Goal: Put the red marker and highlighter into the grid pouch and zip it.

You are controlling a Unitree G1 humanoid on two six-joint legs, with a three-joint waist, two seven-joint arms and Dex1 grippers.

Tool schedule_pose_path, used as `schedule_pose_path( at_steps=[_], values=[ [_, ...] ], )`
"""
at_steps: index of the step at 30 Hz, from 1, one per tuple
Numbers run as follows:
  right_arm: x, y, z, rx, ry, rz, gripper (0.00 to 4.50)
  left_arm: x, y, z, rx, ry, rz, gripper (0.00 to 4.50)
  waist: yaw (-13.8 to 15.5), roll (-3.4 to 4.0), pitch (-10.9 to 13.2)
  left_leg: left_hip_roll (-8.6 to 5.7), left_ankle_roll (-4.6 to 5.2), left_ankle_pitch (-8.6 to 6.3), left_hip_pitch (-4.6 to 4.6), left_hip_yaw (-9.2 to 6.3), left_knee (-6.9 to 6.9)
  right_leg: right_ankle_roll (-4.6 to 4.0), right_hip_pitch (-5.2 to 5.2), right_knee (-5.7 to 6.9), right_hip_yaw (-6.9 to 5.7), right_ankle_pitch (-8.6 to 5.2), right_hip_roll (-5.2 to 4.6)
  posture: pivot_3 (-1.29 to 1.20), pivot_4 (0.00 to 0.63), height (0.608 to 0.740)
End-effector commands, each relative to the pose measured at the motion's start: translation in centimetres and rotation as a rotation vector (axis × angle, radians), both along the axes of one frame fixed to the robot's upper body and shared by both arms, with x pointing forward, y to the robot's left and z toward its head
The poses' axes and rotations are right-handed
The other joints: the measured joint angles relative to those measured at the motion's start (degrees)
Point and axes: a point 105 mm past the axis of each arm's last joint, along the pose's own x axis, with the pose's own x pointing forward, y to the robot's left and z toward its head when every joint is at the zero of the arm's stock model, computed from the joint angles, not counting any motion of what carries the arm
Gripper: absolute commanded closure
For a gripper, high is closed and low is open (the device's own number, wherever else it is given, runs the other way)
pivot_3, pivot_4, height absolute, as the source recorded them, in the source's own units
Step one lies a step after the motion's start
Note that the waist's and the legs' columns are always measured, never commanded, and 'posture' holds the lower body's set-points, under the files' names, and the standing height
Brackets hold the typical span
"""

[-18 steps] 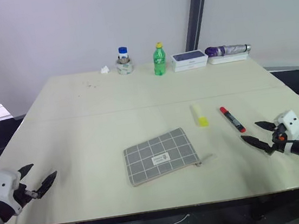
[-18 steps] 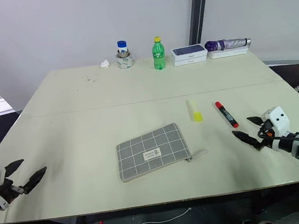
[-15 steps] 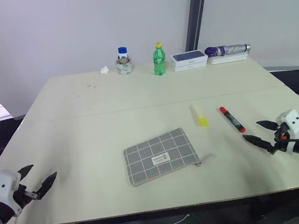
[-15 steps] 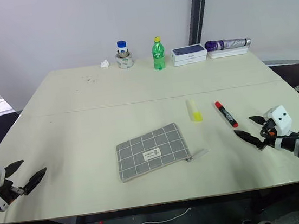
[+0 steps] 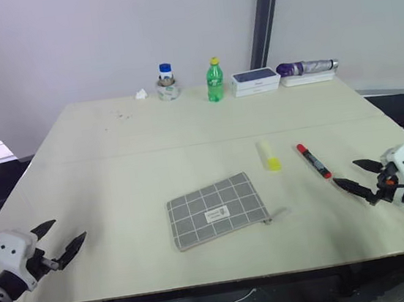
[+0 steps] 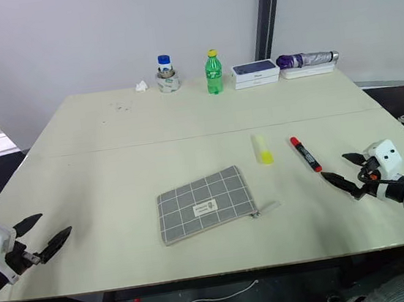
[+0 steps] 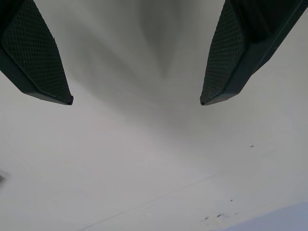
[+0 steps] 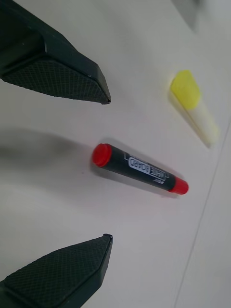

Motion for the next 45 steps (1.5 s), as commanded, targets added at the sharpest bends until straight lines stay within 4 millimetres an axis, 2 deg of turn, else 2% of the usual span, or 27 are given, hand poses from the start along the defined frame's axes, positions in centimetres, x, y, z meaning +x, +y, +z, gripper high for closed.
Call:
schedule_pose_path(
  at_steps=[1,13,16,21,23,26,28,35,38,45],
  values=[
    [0.1,0.3,1.7,0.001,-0.065,0.005,0.0,0.0,-0.8,0.9,0.03,-0.046,-0.042,0.03,0.0,0.0,0.0,0.0,0.0,0.0,0.0,0.0,0.0,0.0,0.0,0.0,0.0,0.0,0.0,0.0,0.15,0.74],
    [0.5,1.1,1.8,0.028,-0.06,0.024,0.0,0.2,-1.4,1.7,0.13,-0.123,-0.075,0.03,0.0,0.0,0.0,0.0,0.01,0.0,0.0,0.0,0.0,0.0,0.01,0.0,0.0,0.0,0.0,0.0,0.15,0.74],
    [0.6,2.1,2.1,0.05,-0.062,0.059,0.81,0.4,-3.0,1.9,0.289,-0.167,-0.162,0.0,0.1,0.0,0.0,0.0,0.01,0.0,0.0,0.01,0.0,0.0,0.0,0.0,0.0,0.0,0.0,0.0,0.15,0.74],
    [0.6,6.4,2.7,0.111,-0.079,0.173,3.38,1.1,-6.0,1.7,0.471,-0.253,-0.307,0.0,0.1,0.0,0.0,0.0,0.01,0.0,0.01,0.01,0.0,0.0,0.0,0.0,0.01,0.0,0.01,0.0,0.15,0.74],
    [-0.1,8.6,2.2,0.074,-0.058,0.259,4.46,1.3,-7.3,1.3,0.539,-0.286,-0.372,0.0,0.2,0.0,0.0,0.0,0.01,0.0,0.0,0.01,-0.01,0.01,0.0,0.0,0.01,0.0,0.0,0.0,0.15,0.74],
    [-0.9,11.2,0.6,-0.009,-0.029,0.341,4.49,1.6,-8.9,0.4,0.602,-0.325,-0.454,0.0,0.2,0.0,0.0,-0.01,0.03,-0.02,0.0,0.02,-0.01,0.01,0.0,-0.01,0.01,0.0,0.0,0.0,0.15,0.74],
    [-1.2,12.3,-0.5,-0.064,-0.024,0.375,4.49,1.9,-10.0,0.0,0.626,-0.349,-0.504,0.0,0.2,0.0,0.0,-0.02,0.04,-0.02,0.0,0.02,0.0,0.03,0.0,-0.01,0.0,0.01,-0.01,0.0,0.15,0.74],
    [0.0,14.1,-1.4,-0.089,-0.057,0.345,4.49,3.4,-12.3,-0.8,0.771,-0.464,-0.651,0.0,0.1,0.0,0.0,-0.06,0.04,-0.02,0.0,0.03,0.03,0.11,-0.03,0.03,0.01,0.06,0.01,0.0,0.15,0.74],
    [0.0,15.3,-1.9,-0.087,-0.058,0.37,4.49,3.4,-13.7,-2.0,0.843,-0.497,-0.758,0.0,0.1,-0.01,0.0,-0.06,0.04,-0.02,0.0,0.04,0.01,0.11,-0.06,0.03,0.01,0.06,0.02,0.0,0.15,0.74],
    [0.2,16.0,-2.8,-0.121,-0.054,0.375,4.49,3.3,-16.2,-3.4,0.868,-0.545,-0.886,0.0,0.4,0.0,0.0,-0.11,0.04,-0.02,0.0,0.06,0.04,0.15,-0.04,0.04,0.02,0.08,-0.01,0.0,0.15,0.74]
  ],
)
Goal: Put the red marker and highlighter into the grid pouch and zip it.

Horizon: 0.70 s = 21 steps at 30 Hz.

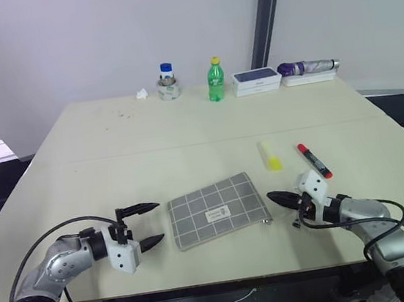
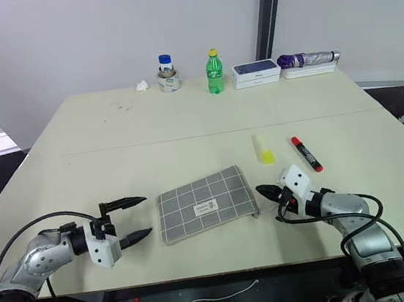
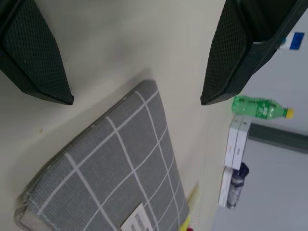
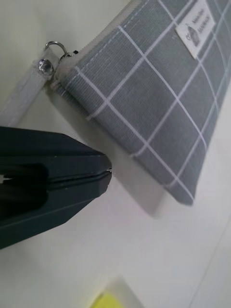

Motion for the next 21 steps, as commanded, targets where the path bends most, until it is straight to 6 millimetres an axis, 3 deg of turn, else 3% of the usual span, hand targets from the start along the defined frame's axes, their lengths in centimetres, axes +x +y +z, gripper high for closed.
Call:
schedule_pose_path(
  at_steps=[1,9,21],
  values=[
    [0.3,0.4,0.7,-0.009,-0.05,0.013,4.49,-0.5,-1.6,-1.4,0.042,0.015,-0.072,0.0,0.1,0.0,0.0,0.0,0.0,0.0,0.0,0.0,0.01,0.0,0.01,0.0,0.0,0.0,0.0,0.0,0.15,0.74],
    [0.4,0.3,0.5,-0.014,-0.053,0.012,4.49,-0.1,-1.6,-1.8,0.041,0.012,-0.057,0.0,0.1,0.02,0.0,-0.02,0.0,0.0,0.02,-0.01,0.03,0.02,0.03,0.01,0.0,0.01,0.0,0.0,0.15,0.74],
    [0.8,2.1,0.0,-0.019,-0.061,0.06,4.49,0.1,-3.7,-2.6,0.054,0.012,-0.116,0.0,1.1,0.06,0.0,-0.04,0.01,0.0,0.3,0.0,0.03,0.02,0.28,0.02,0.03,0.01,-0.01,0.0,0.15,0.74]
  ],
)
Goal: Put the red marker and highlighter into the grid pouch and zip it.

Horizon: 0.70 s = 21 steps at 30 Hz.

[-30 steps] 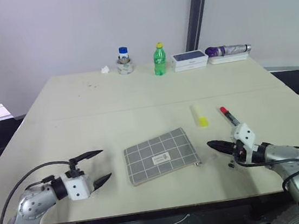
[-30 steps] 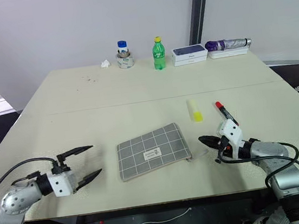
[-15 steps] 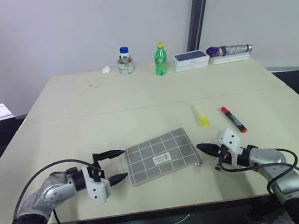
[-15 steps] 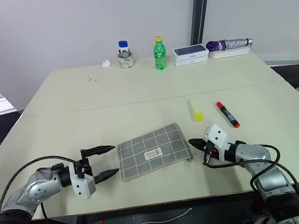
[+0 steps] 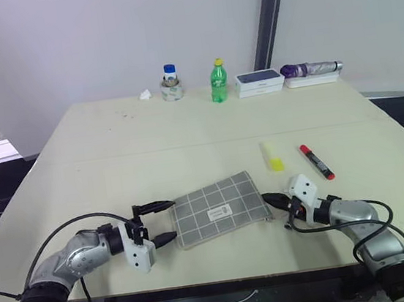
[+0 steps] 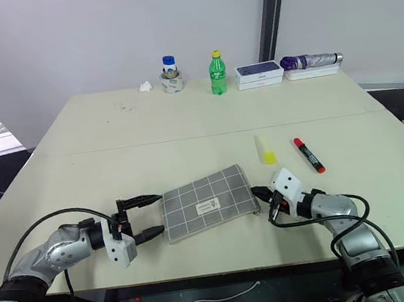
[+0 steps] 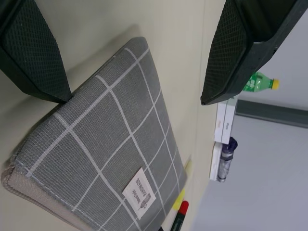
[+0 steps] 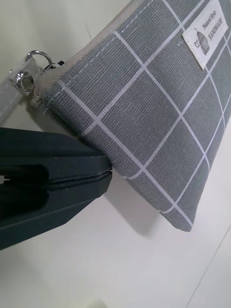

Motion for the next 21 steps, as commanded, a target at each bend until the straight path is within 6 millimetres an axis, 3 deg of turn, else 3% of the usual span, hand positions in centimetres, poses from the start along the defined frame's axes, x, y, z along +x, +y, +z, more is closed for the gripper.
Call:
schedule_pose_path(
  at_steps=[1,12,18,21],
  values=[
    [0.2,1.1,0.9,0.009,-0.044,0.046,4.49,-0.6,-1.0,-2.2,0.056,0.069,-0.035,0.0,0.2,0.0,0.0,0.0,0.0,0.0,0.0,0.0,0.0,0.0,0.0,0.0,0.01,0.0,0.0,0.0,0.15,0.74],
    [-0.2,1.8,0.5,-0.012,-0.032,0.084,4.49,-0.6,-3.1,-1.7,0.038,0.044,-0.098,0.0,0.2,0.0,0.0,-0.06,0.01,-0.01,0.01,0.0,0.03,0.03,0.04,-0.01,0.01,0.01,-0.02,0.0,0.15,0.74],
    [0.0,1.4,0.8,-0.008,-0.044,0.065,4.49,-0.8,-1.1,-1.5,0.063,0.055,-0.064,0.0,-0.1,-0.01,0.0,-0.07,0.01,-0.01,0.01,0.02,0.0,0.03,0.0,-0.01,0.03,0.02,0.01,0.0,0.15,0.74],
    [0.0,1.5,0.8,-0.006,-0.046,0.068,4.49,-0.5,-1.3,-1.7,0.061,0.061,-0.055,0.0,-0.2,-0.01,0.0,-0.03,0.01,-0.01,0.02,0.04,-0.03,0.03,-0.03,-0.01,0.06,0.02,0.05,0.0,0.15,0.74]
  ],
)
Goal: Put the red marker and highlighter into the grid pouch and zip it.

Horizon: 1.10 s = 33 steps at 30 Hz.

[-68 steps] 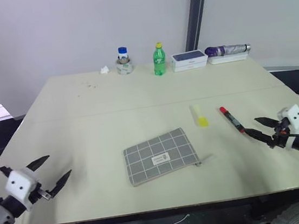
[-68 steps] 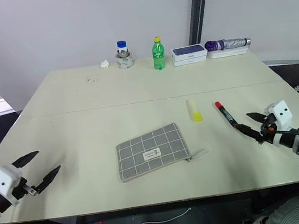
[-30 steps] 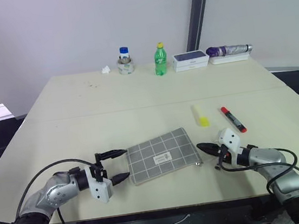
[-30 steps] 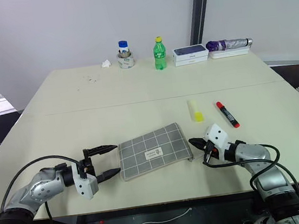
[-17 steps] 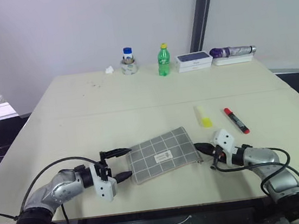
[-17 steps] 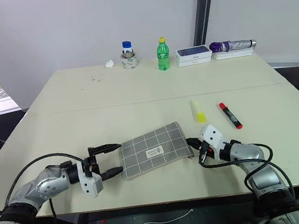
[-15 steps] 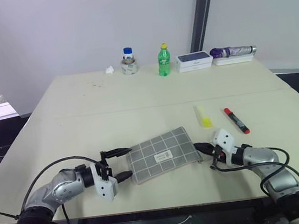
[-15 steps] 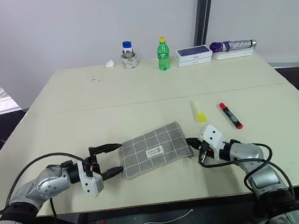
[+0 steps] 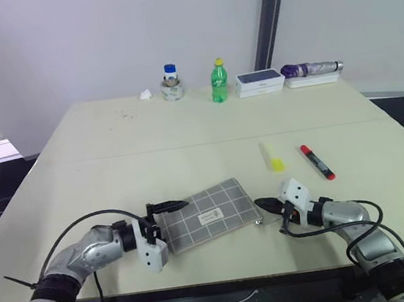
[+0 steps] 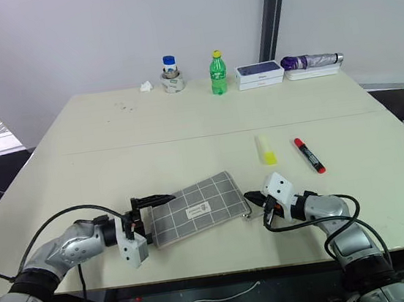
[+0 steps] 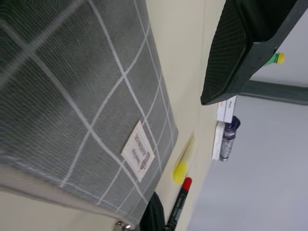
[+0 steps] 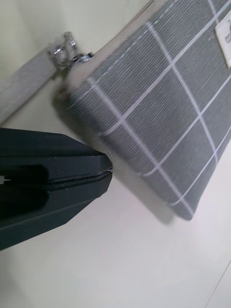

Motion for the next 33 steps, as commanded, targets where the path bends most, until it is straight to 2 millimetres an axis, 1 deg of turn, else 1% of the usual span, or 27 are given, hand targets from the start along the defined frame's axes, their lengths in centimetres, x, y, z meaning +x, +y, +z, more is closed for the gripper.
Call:
schedule_pose_path(
  at_steps=[1,4,6,9,13,14,15,16,19,20,22,25,27,29,30,31,32,33],
  values=[
    [0.2,0.2,1.5,0.015,-0.058,0.011,4.49,-0.1,0.1,-1.6,0.042,0.053,0.013,0.0,0.0,0.0,0.0,0.0,0.0,0.0,0.0,0.0,0.0,0.0,0.0,0.0,0.0,0.0,0.0,0.0,0.15,0.74],
    [0.2,0.3,1.5,0.012,-0.058,0.013,4.49,0.0,-0.9,-0.9,-0.002,0.043,-0.001,0.0,0.4,0.0,0.0,-0.01,0.0,0.0,0.0,0.01,0.03,0.0,0.02,0.0,0.01,0.0,-0.01,0.0,0.15,0.74],
    [0.2,0.2,1.5,0.009,-0.057,0.013,4.49,-0.3,-1.2,-0.8,-0.008,0.042,-0.018,0.0,0.4,0.0,0.0,0.0,0.01,0.0,0.0,0.01,0.05,0.0,0.03,0.0,0.01,0.0,-0.04,0.0,0.15,0.74],
    [0.2,0.1,1.5,0.004,-0.057,0.013,4.49,-0.9,-0.8,-1.2,0.006,0.056,-0.026,0.0,0.3,0.0,0.0,0.0,0.01,0.0,0.0,0.01,0.04,0.0,0.02,0.0,0.02,0.0,-0.04,0.0,0.15,0.74],
    [0.2,0.3,1.4,0.005,-0.056,0.014,4.49,-1.2,-0.6,-1.1,-0.005,0.066,-0.024,0.0,0.2,0.0,0.0,0.01,0.01,-0.01,0.0,0.03,0.01,0.0,0.0,0.0,0.04,0.0,-0.03,0.0,0.15,0.74],
    [0.2,0.3,1.4,0.005,-0.056,0.016,4.5,-1.3,-0.6,-1.1,-0.01,0.069,-0.026,0.52,0.2,0.0,0.0,0.0,0.01,-0.01,0.0,0.03,0.01,0.0,0.0,0.0,0.04,0.0,-0.02,0.0,0.15,0.74],
    [0.2,0.4,1.4,0.005,-0.056,0.017,4.5,-1.4,-0.6,-1.0,-0.014,0.081,-0.032,0.79,0.2,0.0,0.0,0.01,0.01,-0.01,0.0,0.05,0.01,0.0,-0.01,0.0,0.06,0.0,-0.03,0.0,0.15,0.74],
    [0.2,0.4,1.4,0.006,-0.055,0.018,4.5,-1.6,-0.6,-1.0,-0.017,0.09,-0.035,1.21,0.2,-0.01,0.0,0.0,0.01,-0.01,0.0,0.06,0.0,0.0,-0.02,0.0,0.07,0.0,-0.02,0.0,0.15,0.74],
    [0.3,0.5,1.4,0.002,-0.055,0.021,4.5,-1.7,-0.7,-1.0,-0.015,0.099,-0.037,2.88,0.2,0.0,0.0,0.04,0.01,-0.01,0.0,0.06,0.0,0.0,-0.04,0.0,0.08,0.0,-0.02,0.0,0.15,0.74],
    [0.4,0.5,1.4,0.001,-0.055,0.021,4.5,-1.7,-0.7,-1.1,-0.013,0.106,-0.038,3.34,0.2,0.0,0.0,0.08,0.01,-0.01,0.0,0.06,0.0,0.0,-0.03,0.0,0.08,0.0,-0.01,0.0,0.15,0.74],
    [0.4,0.5,1.4,0.002,-0.055,0.02,4.5,-1.8,-0.7,-1.0,-0.02,0.113,-0.034,4.44,0.2,0.0,0.0,0.07,0.01,-0.01,0.0,0.09,0.01,0.0,-0.03,0.0,0.11,0.0,-0.02,0.0,0.15,0.74],
    [0.5,0.4,1.6,0.013,-0.044,0.016,4.5,-1.5,-0.5,-0.9,-0.057,0.143,0.003,4.48,0.2,0.0,0.0,0.08,0.03,-0.02,0.0,0.12,-0.01,0.0,-0.06,0.0,0.15,0.0,-0.01,0.0,0.15,0.74],
    [0.6,0.1,2.2,0.048,-0.028,0.001,4.5,-0.8,-0.4,-0.2,-0.151,0.192,0.071,4.48,0.1,0.0,0.0,0.08,0.03,-0.02,0.0,0.13,-0.02,0.0,-0.06,0.0,0.17,0.0,-0.01,0.0,0.15,0.74],
    [0.9,-0.7,4.0,0.135,-0.01,-0.017,4.5,-0.3,0.2,0.5,-0.228,0.229,0.128,4.48,0.1,0.0,0.0,0.1,0.04,-0.02,0.0,0.14,0.0,0.0,-0.06,0.0,0.18,0.0,-0.02,0.0,0.15,0.74],
    [0.9,-1.0,4.7,0.165,-0.007,-0.021,3.96,-0.1,0.4,0.7,-0.251,0.241,0.147,4.5,0.1,0.0,0.0,0.12,0.04,-0.02,0.0,0.15,0.0,0.0,-0.06,0.0,0.2,0.0,-0.02,0.0,0.15,0.74],
    [1.0,-1.3,5.3,0.165,-0.022,-0.024,3.63,-0.1,0.8,0.9,-0.256,0.24,0.163,4.5,0.1,0.0,0.0,0.12,0.04,-0.02,-0.01,0.14,0.01,0.0,-0.06,0.01,0.2,0.0,-0.02,0.0,0.15,0.74],
    [1.1,-1.7,6.0,0.173,-0.037,-0.04,3.19,0.0,1.3,1.0,-0.267,0.241,0.186,4.5,0.1,0.0,0.0,0.13,0.04,-0.02,-0.01,0.14,0.01,0.0,-0.07,0.0,0.2,0.0,-0.02,0.0,0.15,0.74],
    [1.2,-2.1,6.6,0.199,-0.039,-0.055,2.65,0.0,1.7,1.0,-0.279,0.244,0.205,4.5,0.1,0.0,0.0,0.13,0.04,-0.02,-0.01,0.14,0.0,0.0,-0.07,0.0,0.2,0.0,-0.02,0.0,0.15,0.74]
  ],
)
